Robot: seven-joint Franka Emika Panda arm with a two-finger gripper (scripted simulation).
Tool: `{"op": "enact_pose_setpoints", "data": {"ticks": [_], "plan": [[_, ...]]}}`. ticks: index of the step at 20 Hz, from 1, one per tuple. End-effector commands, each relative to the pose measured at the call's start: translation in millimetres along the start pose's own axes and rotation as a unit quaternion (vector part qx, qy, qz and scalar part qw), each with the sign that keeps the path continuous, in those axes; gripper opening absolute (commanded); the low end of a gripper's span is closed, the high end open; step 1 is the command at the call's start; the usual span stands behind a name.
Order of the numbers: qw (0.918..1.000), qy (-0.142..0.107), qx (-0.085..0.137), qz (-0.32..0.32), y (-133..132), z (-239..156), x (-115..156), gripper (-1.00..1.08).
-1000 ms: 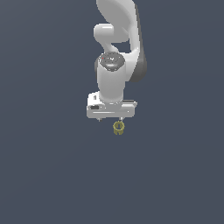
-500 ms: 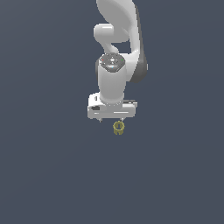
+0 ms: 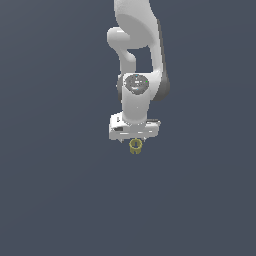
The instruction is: Pick up the object and move it to a goal position.
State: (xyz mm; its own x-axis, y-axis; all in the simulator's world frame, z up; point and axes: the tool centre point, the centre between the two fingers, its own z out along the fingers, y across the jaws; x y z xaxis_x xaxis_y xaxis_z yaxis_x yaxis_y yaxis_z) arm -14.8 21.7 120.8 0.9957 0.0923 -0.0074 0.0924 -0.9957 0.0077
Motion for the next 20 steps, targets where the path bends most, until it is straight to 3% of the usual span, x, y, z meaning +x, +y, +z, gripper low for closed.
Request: {"op": "enact_pose_setpoints", "data": {"ticks": [1, 20], "plan": [[1.0, 0.002, 0.001, -0.006, -8, 12, -4, 1.0], [0.9999, 0.003, 0.004, -0.015, -19, 56, -13, 1.0]]}}
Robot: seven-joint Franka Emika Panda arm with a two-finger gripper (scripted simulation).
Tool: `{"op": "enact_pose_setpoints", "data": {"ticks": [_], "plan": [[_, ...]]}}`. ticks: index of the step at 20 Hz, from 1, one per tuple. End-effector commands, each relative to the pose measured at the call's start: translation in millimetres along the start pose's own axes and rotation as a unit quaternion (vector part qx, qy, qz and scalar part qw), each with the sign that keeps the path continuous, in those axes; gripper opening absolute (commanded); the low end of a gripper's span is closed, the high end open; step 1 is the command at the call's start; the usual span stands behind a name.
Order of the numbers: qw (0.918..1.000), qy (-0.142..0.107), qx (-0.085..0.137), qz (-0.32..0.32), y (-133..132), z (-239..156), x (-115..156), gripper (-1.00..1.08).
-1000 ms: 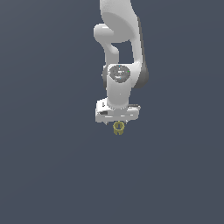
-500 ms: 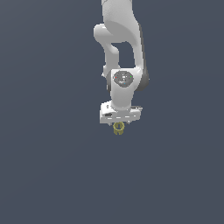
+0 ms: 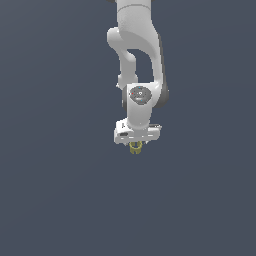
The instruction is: Pick up the object and move it to a goal position.
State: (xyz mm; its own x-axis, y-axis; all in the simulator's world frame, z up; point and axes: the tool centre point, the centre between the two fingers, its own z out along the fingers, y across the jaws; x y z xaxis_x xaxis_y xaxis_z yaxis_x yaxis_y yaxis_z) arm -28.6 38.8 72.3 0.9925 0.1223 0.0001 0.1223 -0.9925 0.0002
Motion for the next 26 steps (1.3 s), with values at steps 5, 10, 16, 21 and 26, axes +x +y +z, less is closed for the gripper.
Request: {"op": "enact_pose_setpoints", "data": {"ticks": [5, 10, 16, 21, 26], "plan": [[1.0, 0.0, 0.0, 0.0, 0, 28, -1, 1.0], [1.0, 0.0, 0.0, 0.0, 0, 32, 0, -1.0], [1.0, 0.0, 0.0, 0.0, 0, 32, 0, -1.0], [1.0, 0.0, 0.0, 0.0, 0, 30, 0, -1.0], [1.0, 0.0, 0.0, 0.0, 1, 20, 1, -1.0]]}}
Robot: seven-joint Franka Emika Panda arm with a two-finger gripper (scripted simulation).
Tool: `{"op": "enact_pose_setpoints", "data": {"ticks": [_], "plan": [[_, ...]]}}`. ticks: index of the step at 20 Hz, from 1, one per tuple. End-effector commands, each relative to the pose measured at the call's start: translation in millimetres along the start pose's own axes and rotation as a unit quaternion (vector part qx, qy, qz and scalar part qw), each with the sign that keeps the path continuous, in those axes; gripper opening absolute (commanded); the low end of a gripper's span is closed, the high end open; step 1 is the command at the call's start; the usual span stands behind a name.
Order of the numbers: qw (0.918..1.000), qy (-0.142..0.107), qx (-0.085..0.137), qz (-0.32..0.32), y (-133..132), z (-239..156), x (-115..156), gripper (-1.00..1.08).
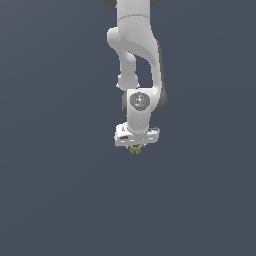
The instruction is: Pick up the object and move it to a goal position.
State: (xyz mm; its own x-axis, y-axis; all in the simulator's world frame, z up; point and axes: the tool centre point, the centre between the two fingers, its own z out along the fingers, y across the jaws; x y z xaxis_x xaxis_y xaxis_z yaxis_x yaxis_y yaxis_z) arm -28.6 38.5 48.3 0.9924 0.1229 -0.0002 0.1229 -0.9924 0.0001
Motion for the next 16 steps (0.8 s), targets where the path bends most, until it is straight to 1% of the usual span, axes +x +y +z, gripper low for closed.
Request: {"op": "enact_pose_setpoints", "data": {"ticks": [1, 8, 16], "plan": [[1.0, 0.001, 0.0, 0.0, 1, -8, 1, -1.0], [1.0, 0.001, 0.0, 0.0, 5, -53, 4, -1.0], [1.0, 0.0, 0.0, 0.0, 13, -135, 10, -1.0]]}}
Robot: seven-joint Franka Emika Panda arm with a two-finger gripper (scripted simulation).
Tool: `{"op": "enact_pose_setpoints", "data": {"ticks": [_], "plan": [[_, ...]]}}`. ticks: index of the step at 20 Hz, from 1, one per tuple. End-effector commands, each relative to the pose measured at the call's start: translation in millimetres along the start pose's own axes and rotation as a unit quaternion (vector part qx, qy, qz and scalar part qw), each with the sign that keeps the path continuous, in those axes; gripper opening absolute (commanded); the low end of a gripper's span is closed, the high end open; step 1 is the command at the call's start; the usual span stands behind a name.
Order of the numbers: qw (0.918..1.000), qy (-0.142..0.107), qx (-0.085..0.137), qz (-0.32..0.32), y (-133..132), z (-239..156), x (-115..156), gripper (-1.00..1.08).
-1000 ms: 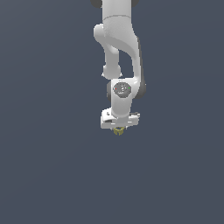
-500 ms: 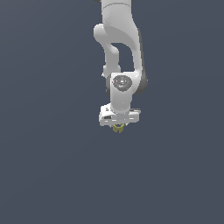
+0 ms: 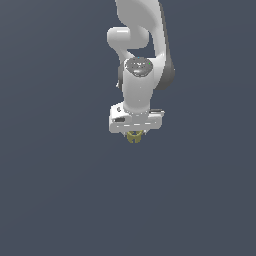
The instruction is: Pick up the object and move it to a goal position.
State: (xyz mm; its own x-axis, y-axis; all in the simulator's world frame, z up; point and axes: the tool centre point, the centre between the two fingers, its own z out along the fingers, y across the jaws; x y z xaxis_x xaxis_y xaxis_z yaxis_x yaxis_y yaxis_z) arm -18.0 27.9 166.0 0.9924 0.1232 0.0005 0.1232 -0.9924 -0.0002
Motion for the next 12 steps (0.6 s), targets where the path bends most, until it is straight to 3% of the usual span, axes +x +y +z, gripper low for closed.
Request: {"op": "enact_pose_setpoints", "data": {"ticks": [1, 12], "plan": [[1.0, 0.0, 0.0, 0.0, 3, -29, 2, -1.0], [1.0, 0.0, 0.0, 0.0, 14, -141, 13, -1.0]]}}
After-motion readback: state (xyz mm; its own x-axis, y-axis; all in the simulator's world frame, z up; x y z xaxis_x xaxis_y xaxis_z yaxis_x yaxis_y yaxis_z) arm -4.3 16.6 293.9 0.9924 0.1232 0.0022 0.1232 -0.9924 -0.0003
